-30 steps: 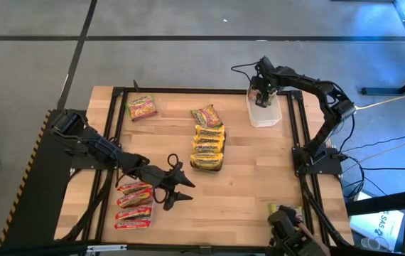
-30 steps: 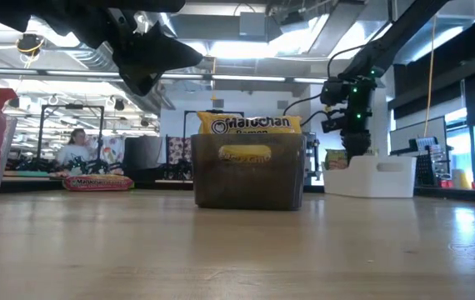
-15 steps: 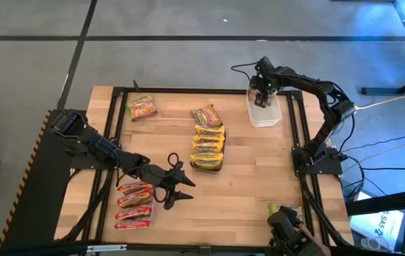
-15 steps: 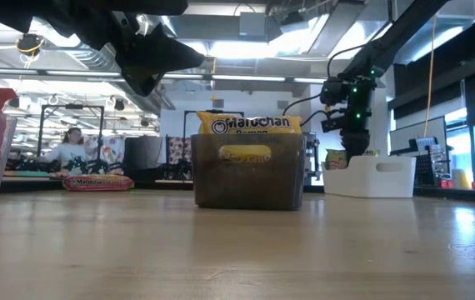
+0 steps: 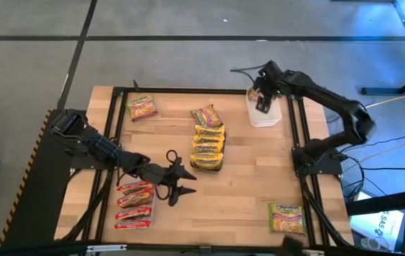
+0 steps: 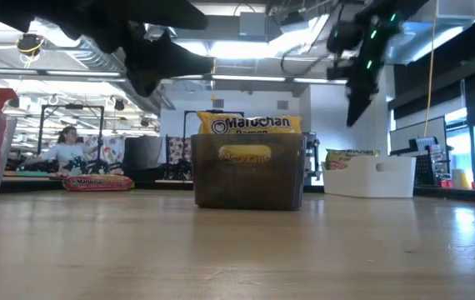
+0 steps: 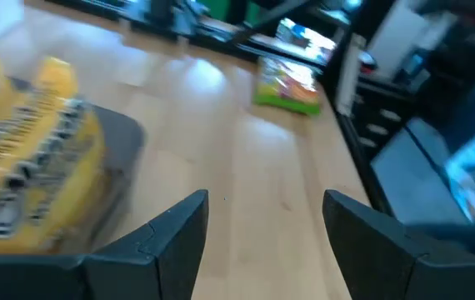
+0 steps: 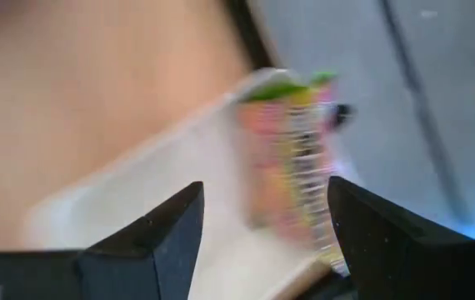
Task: Sort Maruchan noodles
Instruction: Put the green noodle pack into the white bin
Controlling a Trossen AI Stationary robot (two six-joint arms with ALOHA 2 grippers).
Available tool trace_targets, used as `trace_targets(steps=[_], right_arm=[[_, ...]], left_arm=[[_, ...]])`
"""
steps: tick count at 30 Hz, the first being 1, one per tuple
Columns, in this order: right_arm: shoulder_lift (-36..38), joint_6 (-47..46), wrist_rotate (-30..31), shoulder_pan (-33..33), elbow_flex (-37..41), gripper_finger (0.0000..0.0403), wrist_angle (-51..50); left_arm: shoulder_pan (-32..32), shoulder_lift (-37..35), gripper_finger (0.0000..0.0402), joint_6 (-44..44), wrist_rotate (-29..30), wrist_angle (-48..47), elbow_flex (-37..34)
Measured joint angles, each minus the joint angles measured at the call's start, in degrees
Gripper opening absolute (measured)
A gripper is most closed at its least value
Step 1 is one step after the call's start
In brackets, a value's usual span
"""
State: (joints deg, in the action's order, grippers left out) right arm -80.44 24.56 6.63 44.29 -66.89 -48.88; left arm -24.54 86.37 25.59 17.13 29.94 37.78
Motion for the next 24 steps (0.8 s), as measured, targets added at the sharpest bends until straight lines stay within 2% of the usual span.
trace_targets(steps=[5, 7, 9, 13, 17, 20, 24], right_arm=[[10.0, -15.4, -13.3, -13.5, 3.4, 0.0234, -8.7], [14.4, -22.3, -17.2, -22.0, 7.2, 0.0234, -8.0], [18.4, -30.2, -17.9, -31.5, 11.2, 0.0234, -6.0], [24.3, -50.4, -14.2, -53.2, 19.0, 0.0221, 0.1], [24.8, -68.9, -9.5, -74.9, 24.0, 0.0183, 8.9], [21.6, -79.1, -5.5, -89.3, 25.3, 0.0147, 15.4], [14.9, -89.0, 0.0, -102.6, 25.2, 0.0096, 21.6]], left_arm=[[0.4, 3.2, 0.0231, 0.2, 2.3, 2.5, 1.6], [0.1, 6.3, 0.0231, -0.8, 2.3, 3.0, 5.3], [-0.4, 9.8, 0.0231, -2.4, 2.3, 1.8, 9.7], [-1.4, 18.2, 0.0231, -4.6, 2.3, -1.7, 20.1], [-2.3, 26.3, 0.0231, -3.4, 2.3, -5.4, 30.2], [-3.1, 31.1, 0.0231, -1.6, 1.4, -7.8, 36.4], [-4.6, 35.4, 0.0231, 2.3, 1.0, -11.7, 42.9]])
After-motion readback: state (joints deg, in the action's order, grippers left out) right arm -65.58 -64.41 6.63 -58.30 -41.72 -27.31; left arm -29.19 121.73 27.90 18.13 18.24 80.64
